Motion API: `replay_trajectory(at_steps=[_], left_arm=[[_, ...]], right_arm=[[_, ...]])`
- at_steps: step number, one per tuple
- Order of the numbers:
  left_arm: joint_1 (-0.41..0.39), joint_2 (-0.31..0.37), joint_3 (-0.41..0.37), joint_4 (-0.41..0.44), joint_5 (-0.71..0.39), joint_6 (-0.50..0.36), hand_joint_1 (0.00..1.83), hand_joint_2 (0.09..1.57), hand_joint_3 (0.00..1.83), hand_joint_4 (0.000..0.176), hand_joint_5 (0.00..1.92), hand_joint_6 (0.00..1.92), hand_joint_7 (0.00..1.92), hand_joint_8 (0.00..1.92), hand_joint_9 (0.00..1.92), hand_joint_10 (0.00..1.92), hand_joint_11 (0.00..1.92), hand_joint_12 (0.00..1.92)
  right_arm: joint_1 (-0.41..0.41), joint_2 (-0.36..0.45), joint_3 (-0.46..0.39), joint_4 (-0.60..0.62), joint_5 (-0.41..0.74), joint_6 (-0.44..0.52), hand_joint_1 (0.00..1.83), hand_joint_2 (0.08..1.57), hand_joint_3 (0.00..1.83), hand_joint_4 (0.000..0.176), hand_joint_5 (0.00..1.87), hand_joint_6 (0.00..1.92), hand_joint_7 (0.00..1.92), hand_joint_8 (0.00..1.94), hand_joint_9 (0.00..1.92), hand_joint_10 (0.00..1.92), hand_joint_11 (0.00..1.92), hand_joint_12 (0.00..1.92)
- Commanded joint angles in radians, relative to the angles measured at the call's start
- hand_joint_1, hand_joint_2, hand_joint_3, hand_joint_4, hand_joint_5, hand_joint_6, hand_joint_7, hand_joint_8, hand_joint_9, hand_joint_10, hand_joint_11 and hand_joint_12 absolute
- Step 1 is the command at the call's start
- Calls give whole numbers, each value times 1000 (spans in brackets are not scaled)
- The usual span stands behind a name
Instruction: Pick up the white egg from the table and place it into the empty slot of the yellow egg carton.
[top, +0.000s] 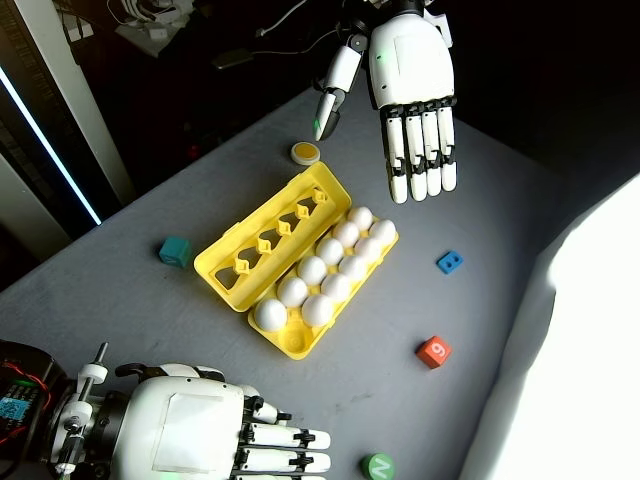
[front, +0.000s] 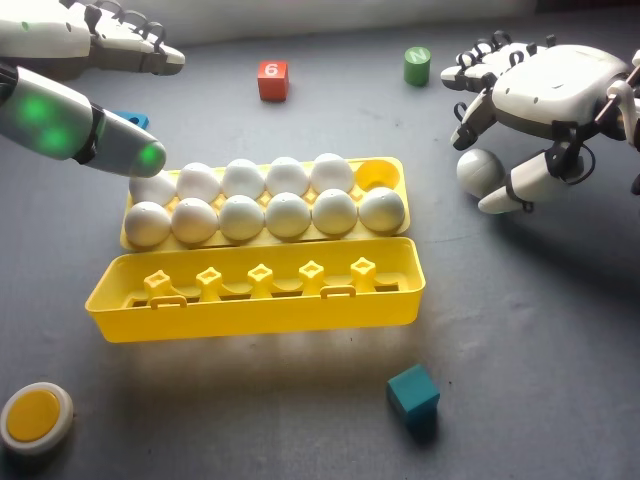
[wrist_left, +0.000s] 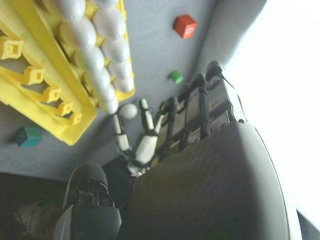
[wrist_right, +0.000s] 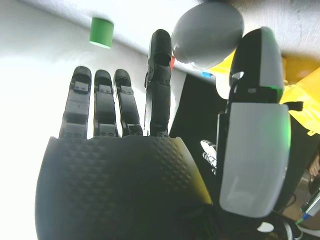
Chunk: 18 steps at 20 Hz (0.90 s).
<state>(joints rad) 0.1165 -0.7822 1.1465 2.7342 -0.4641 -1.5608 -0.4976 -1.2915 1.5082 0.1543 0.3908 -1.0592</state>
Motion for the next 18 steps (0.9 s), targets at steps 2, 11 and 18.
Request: replay_trajectory(at_steps=[2, 11, 18], left_arm=[[-11, -3, 4, -3, 89, 1, 0, 1118, 0, 0, 12, 0, 8, 1, 8, 1, 0, 0], [-11, -4, 6, -3, 89, 1, 0, 1128, 1, 0, 21, 5, 18, 6, 9, 3, 0, 0], [-11, -3, 6, -3, 89, 1, 0, 1133, 3, 0, 26, 5, 24, 6, 9, 2, 0, 0]], right_arm=[[5, 7, 4, 4, 109, -2, 921, 900, 4, 0, 831, 15, 70, 1, 0, 0, 0, 0], [12, 7, 4, 4, 104, -2, 1166, 1088, 0, 0, 1049, 875, 21, 7, 0, 0, 0, 0], [47, 19, -23, 4, 101, 3, 1136, 1104, 2, 0, 1012, 938, 0, 0, 0, 0, 0, 0]])
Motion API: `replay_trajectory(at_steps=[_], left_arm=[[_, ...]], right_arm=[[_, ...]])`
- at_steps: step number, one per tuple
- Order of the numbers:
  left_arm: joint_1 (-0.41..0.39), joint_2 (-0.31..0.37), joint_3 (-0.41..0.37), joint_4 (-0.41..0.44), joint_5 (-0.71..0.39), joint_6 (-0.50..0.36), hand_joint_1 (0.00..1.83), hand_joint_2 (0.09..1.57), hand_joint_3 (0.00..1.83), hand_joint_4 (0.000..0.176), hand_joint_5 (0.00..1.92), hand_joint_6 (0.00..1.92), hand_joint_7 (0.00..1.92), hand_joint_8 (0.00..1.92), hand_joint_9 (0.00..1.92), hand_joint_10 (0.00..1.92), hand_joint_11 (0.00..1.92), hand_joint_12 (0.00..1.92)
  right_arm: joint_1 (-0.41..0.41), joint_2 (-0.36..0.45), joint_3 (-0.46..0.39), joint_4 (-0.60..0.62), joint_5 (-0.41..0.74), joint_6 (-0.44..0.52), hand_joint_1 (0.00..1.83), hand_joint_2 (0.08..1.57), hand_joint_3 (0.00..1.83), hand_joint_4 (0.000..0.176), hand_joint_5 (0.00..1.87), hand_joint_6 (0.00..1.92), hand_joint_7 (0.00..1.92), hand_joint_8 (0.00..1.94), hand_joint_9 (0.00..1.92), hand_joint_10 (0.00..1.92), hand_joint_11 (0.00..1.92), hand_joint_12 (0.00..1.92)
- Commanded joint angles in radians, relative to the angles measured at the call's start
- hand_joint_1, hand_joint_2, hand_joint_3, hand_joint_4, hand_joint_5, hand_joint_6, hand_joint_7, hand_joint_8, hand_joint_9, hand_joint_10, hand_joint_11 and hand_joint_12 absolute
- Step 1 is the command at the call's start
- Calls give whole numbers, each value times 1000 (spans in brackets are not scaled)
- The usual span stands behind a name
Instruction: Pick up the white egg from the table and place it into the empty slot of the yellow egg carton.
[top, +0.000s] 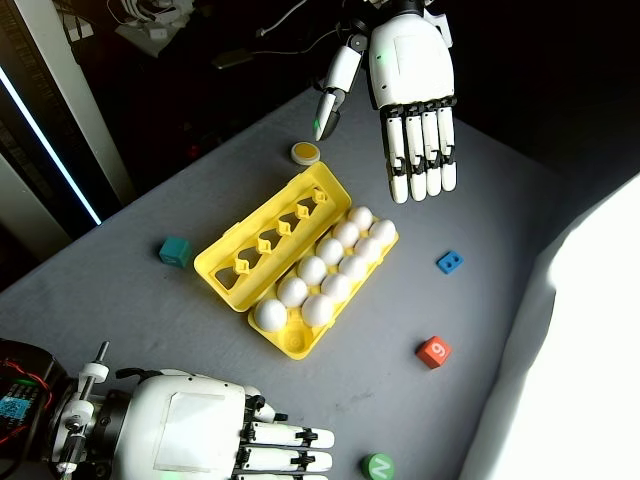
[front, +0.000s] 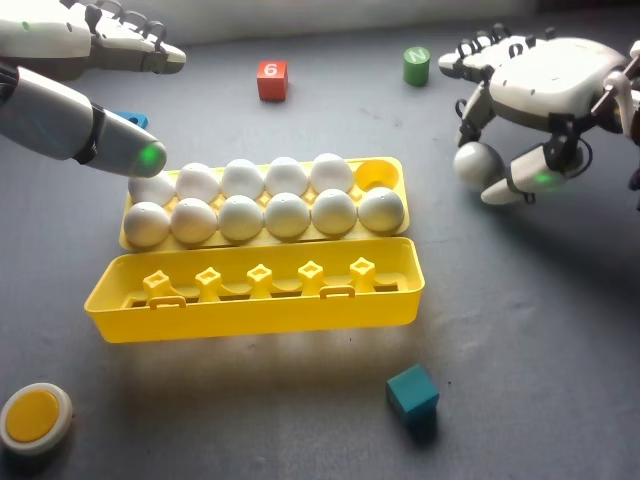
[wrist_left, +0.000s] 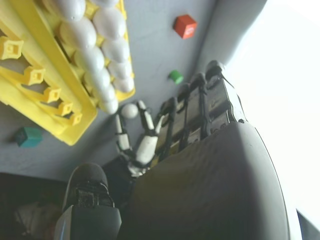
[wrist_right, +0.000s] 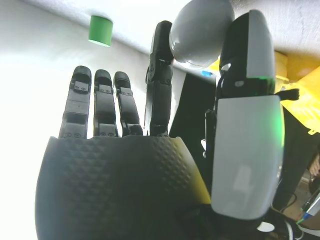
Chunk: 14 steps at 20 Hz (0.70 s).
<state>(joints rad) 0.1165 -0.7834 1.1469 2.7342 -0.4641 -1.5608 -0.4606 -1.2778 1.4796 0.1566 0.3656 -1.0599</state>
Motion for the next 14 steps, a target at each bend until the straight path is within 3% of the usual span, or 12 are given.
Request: replay_trajectory(at_steps=[1, 7, 14], left_arm=[[-12, -2, 5, -3, 89, 1, 0, 1131, 2, 0, 20, 2, 14, 1, 2, 0, 0, 0], [-13, -9, 8, -3, 89, 1, 0, 1123, 0, 0, 31, 4, 27, 5, 23, 8, 14, 6], [-13, -12, 9, -3, 89, 1, 0, 1129, 1, 0, 31, 7, 26, 7, 15, 6, 5, 2]], right_arm=[[26, 12, -12, 2, 124, 3, 1141, 1105, 1, 0, 1010, 941, 0, 0, 0, 0, 0, 0], [144, -21, 11, -59, 34, 19, 1159, 1097, 0, 0, 1021, 919, 27, 3, 0, 0, 0, 0], [193, -81, 34, -144, -65, 73, 1156, 1085, 0, 0, 1051, 870, 50, 6, 0, 0, 0, 0]])
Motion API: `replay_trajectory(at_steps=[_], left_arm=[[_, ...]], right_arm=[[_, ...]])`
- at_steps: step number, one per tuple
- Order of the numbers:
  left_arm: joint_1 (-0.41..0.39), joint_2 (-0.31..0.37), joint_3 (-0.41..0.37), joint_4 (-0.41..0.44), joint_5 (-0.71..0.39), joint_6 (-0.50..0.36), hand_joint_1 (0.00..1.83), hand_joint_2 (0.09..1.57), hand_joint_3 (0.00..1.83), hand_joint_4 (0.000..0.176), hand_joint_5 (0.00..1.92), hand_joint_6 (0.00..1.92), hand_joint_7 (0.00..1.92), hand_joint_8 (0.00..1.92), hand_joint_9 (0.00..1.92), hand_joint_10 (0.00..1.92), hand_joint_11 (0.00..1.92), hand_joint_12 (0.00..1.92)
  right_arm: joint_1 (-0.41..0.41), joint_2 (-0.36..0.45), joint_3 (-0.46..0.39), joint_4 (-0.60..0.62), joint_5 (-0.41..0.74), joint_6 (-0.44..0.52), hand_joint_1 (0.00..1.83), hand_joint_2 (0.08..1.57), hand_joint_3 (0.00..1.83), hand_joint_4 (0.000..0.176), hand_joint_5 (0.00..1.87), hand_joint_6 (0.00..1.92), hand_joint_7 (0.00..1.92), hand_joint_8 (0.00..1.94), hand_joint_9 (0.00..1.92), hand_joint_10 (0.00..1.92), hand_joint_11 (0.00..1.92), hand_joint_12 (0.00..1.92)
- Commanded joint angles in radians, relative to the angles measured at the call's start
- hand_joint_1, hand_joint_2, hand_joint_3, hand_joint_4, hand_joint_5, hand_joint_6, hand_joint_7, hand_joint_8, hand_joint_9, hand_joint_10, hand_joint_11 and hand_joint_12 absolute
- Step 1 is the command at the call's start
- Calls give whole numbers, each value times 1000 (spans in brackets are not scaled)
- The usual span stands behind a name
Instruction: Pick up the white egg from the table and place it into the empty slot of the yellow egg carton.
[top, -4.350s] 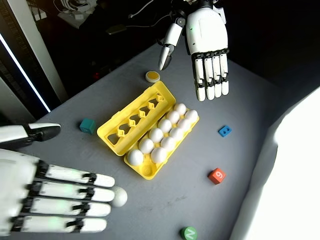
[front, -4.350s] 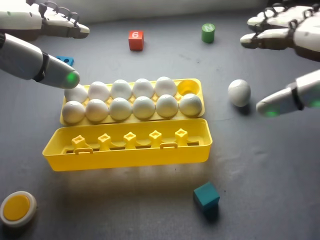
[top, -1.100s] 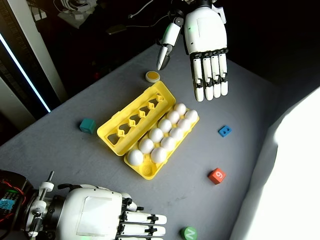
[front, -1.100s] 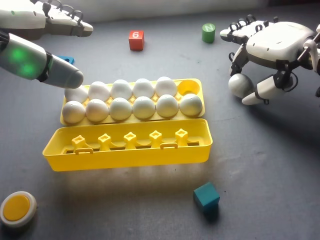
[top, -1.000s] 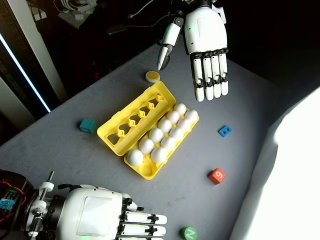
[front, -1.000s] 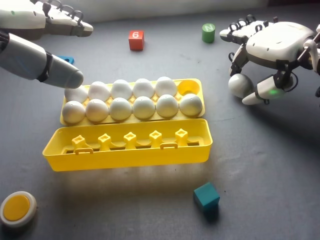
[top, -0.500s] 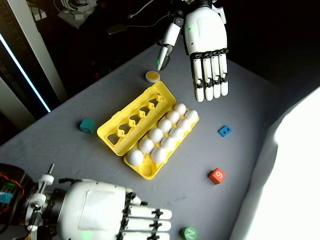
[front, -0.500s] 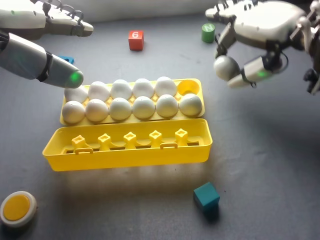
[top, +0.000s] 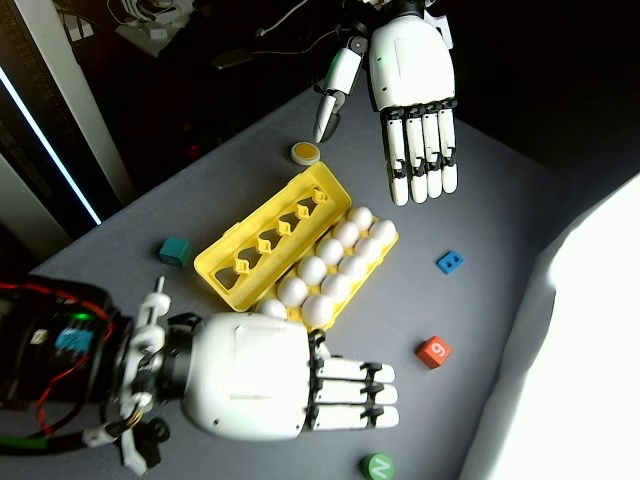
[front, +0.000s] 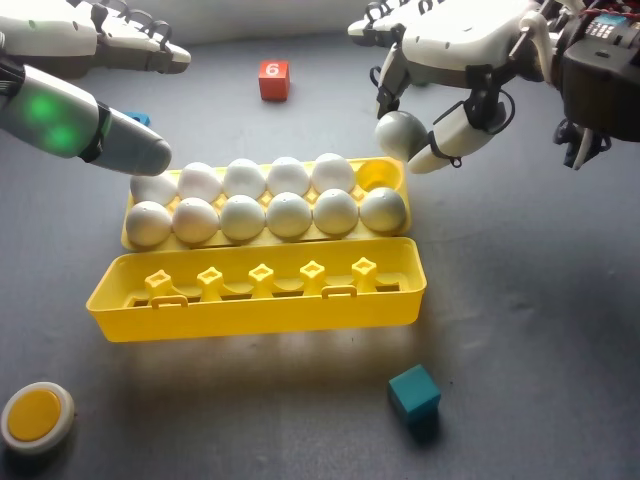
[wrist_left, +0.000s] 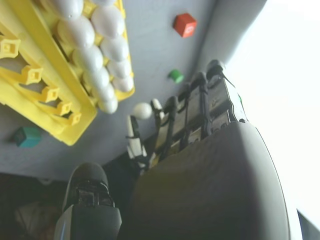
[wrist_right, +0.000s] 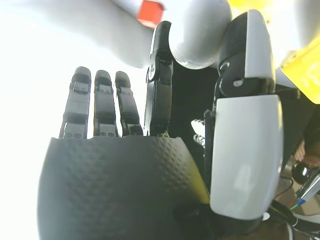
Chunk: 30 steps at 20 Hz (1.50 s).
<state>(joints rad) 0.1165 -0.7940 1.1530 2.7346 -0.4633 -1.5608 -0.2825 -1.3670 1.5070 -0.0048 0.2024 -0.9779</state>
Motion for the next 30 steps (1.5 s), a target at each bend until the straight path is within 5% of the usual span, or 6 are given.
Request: replay_trajectory(at_steps=[1, 7, 14, 17, 22, 30], left_arm=[[-13, -2, 3, -4, 88, 1, 0, 1129, 1, 0, 31, 7, 26, 7, 15, 6, 5, 2], [-13, -3, 3, -4, 88, 1, 0, 1129, 1, 0, 19, 1, 19, 2, 11, 2, 0, 0], [-13, -3, 3, -4, 88, 1, 0, 1130, 1, 0, 24, 1, 21, 0, 12, 0, 0, 0], [-13, -3, 3, -4, 88, 1, 0, 1127, 0, 0, 50, 11, 50, 11, 33, 10, 20, 9], [-13, -3, 3, -4, 88, 1, 0, 1133, 3, 0, 33, 0, 24, 0, 8, 0, 0, 0], [-13, -2, 2, -4, 86, 1, 0, 1127, 0, 0, 1, 0, 0, 0, 0, 0, 0, 0]], right_arm=[[17, 5, 8, -69, 89, 74, 1156, 1085, 0, 0, 1051, 870, 50, 6, 0, 0, 0, 0], [31, 2, 10, -478, 92, 413, 1147, 1088, 1, 0, 1042, 880, 39, 2, 0, 0, 0, 0], [31, -56, 53, -520, 70, 409, 1072, 1121, 5, 7, 960, 1010, 10, 0, 0, 0, 0, 0], [33, -72, 65, -520, 66, 397, 876, 1066, 0, 0, 764, 69, 55, 0, 0, 0, 0, 0], [35, -79, 65, -520, 71, 373, 628, 1047, 0, 73, 616, 1, 42, 0, 0, 0, 0, 0], [38, -74, 64, -508, 69, 371, 314, 966, 0, 119, 286, 0, 0, 0, 0, 0, 0, 0]])
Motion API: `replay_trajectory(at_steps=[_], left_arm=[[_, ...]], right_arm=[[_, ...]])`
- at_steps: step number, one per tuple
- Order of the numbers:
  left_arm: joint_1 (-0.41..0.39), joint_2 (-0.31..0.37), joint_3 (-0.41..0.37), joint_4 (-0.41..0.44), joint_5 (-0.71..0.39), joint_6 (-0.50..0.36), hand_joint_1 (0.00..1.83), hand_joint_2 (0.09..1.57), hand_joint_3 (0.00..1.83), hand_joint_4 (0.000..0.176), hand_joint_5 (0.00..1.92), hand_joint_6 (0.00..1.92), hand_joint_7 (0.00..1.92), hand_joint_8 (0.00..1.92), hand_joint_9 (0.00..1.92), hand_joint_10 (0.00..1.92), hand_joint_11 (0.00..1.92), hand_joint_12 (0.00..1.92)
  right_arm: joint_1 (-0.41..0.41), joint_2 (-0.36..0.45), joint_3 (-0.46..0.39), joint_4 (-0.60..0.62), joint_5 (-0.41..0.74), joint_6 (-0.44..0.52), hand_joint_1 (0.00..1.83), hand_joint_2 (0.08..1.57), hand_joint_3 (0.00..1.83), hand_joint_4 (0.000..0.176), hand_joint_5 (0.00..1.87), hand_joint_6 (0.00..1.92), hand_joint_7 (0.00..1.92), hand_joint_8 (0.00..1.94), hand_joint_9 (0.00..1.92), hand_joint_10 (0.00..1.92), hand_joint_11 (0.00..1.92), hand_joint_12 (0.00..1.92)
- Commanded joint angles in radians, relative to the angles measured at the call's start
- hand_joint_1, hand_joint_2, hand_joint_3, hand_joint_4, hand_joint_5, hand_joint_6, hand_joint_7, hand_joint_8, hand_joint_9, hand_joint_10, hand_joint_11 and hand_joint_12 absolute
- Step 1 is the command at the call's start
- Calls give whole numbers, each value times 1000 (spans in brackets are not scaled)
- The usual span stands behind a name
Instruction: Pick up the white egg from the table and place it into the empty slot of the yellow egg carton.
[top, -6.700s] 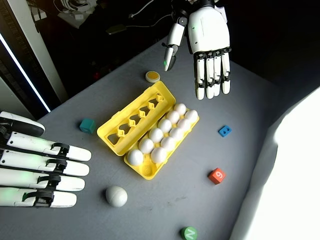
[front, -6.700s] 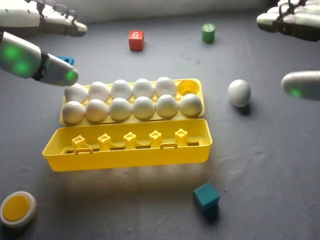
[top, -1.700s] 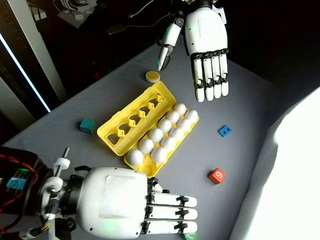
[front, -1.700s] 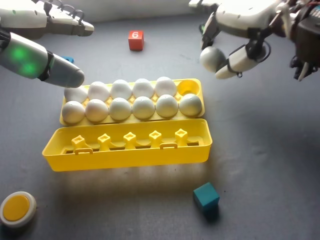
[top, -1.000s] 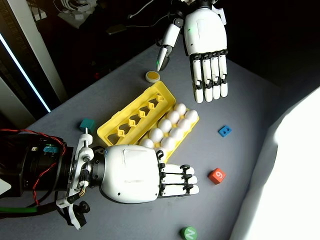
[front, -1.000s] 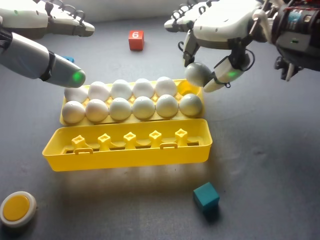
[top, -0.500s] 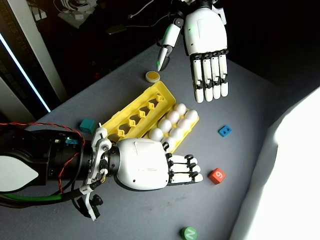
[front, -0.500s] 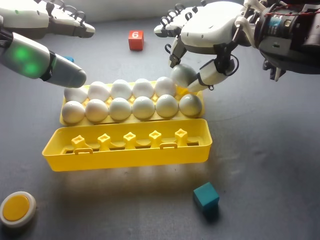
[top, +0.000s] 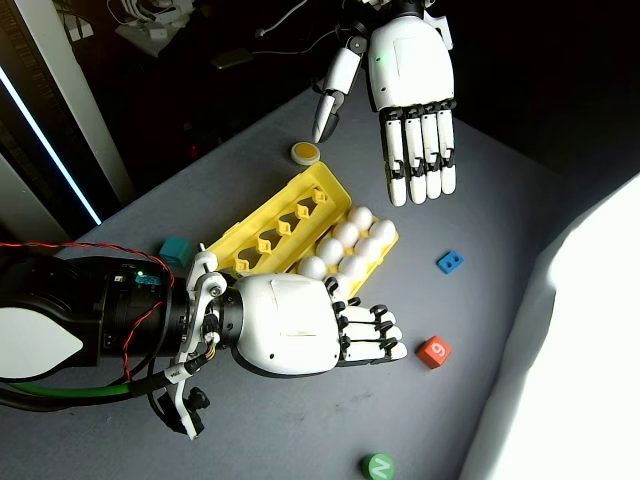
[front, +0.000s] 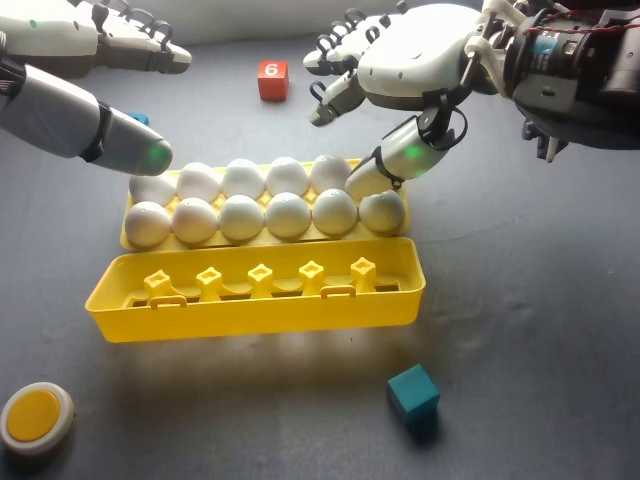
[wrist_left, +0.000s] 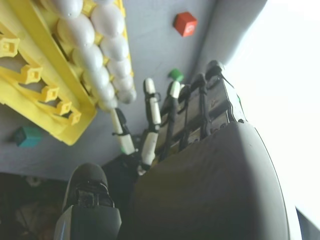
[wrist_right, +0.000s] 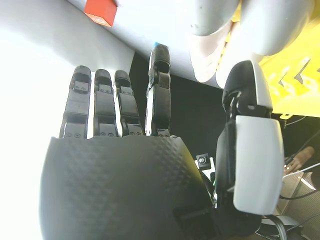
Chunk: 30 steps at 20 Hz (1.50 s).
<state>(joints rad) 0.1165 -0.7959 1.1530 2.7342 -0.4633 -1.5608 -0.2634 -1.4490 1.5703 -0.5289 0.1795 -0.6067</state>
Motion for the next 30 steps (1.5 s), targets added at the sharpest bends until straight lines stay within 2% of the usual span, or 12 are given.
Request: replay_trajectory(at_steps=[1, 2, 4, 6, 9, 12, 16, 18, 22, 25, 26, 30], left_arm=[[-13, -1, 2, -3, 83, 1, 0, 1127, 0, 0, 3, 1, 0, 0, 0, 0, 0, 0], [-13, -1, 2, -3, 78, 1, 0, 1129, 0, 0, 21, 8, 12, 5, 9, 4, 5, 2], [-13, 0, 2, -3, 77, 1, 0, 1131, 1, 0, 6, 1, 0, 0, 0, 0, 0, 0], [-13, 0, 2, -3, 77, 1, 0, 1132, 1, 0, 26, 8, 17, 6, 10, 4, 7, 3], [-13, 0, 2, -3, 78, 1, 0, 1130, 0, 0, 9, 0, 0, 0, 0, 0, 0, 0], [-12, 1, 10, -3, 81, 1, 0, 1133, 1, 0, 23, 9, 9, 4, 2, 1, 0, 0], [-8, 1, 10, -3, 81, 1, 0, 1134, 1, 0, 44, 13, 23, 8, 18, 6, 15, 7], [-8, 2, 15, -3, 81, 1, 0, 1130, 0, 0, 30, 5, 9, 1, 5, 0, 5, 3], [-9, 2, 13, -3, 81, 1, 0, 1130, 0, 0, 20, 1, 4, 1, 1, 0, 0, 0], [-12, 7, -1, -3, 82, 1, 0, 1133, 1, 0, 16, 0, 0, 0, 0, 0, 0, 0], [-12, 7, 2, -3, 85, 1, 0, 1133, 1, 0, 21, 3, 12, 5, 2, 1, 0, 0], [5, 7, -3, -3, 90, 1, 0, 1133, 0, 0, 30, 7, 15, 6, 10, 4, 8, 3]], right_arm=[[22, 14, 0, 29, 87, 0, 384, 949, 0, 93, 205, 0, 0, 0, 0, 0, 0, 0], [25, 31, -7, 47, 84, 0, 361, 958, 0, 81, 164, 0, 0, 0, 0, 0, 0, 0], [32, 96, -61, 58, 88, -1, 322, 953, 0, 43, 99, 0, 0, 0, 0, 0, 0, 0], [35, 172, -137, 58, 93, 0, 65, 1071, 8, 0, 78, 0, 18, 1, 0, 0, 22, 16], [32, 311, -275, 63, 83, -3, 0, 1250, 28, 0, 91, 1, 61, 5, 26, 4, 18, 30], [27, 431, -391, 63, 78, -29, 0, 1299, 9, 0, 125, 7, 96, 7, 57, 7, 38, 67], [30, 573, -526, 72, 68, -34, 0, 1411, 10, 0, 135, 1, 114, 2, 77, 4, 0, 221], [33, 641, -577, 126, 68, -34, 0, 1436, 8, 0, 155, 3, 137, 4, 101, 5, 0, 286], [24, 764, -667, 137, 83, -47, 0, 1529, 26, 0, 169, 5, 142, 4, 114, 5, 0, 355], [6, 820, -707, 143, 83, -50, 0, 1567, 26, 0, 162, 7, 121, 5, 91, 3, 0, 294], [3, 829, -715, 146, 83, -50, 0, 1570, 53, 0, 166, 5, 120, 3, 77, 3, 0, 236], [-7, 840, -731, 146, 129, -51, 0, 1571, 116, 0, 188, 1, 144, 1, 96, 2, 0, 209]])
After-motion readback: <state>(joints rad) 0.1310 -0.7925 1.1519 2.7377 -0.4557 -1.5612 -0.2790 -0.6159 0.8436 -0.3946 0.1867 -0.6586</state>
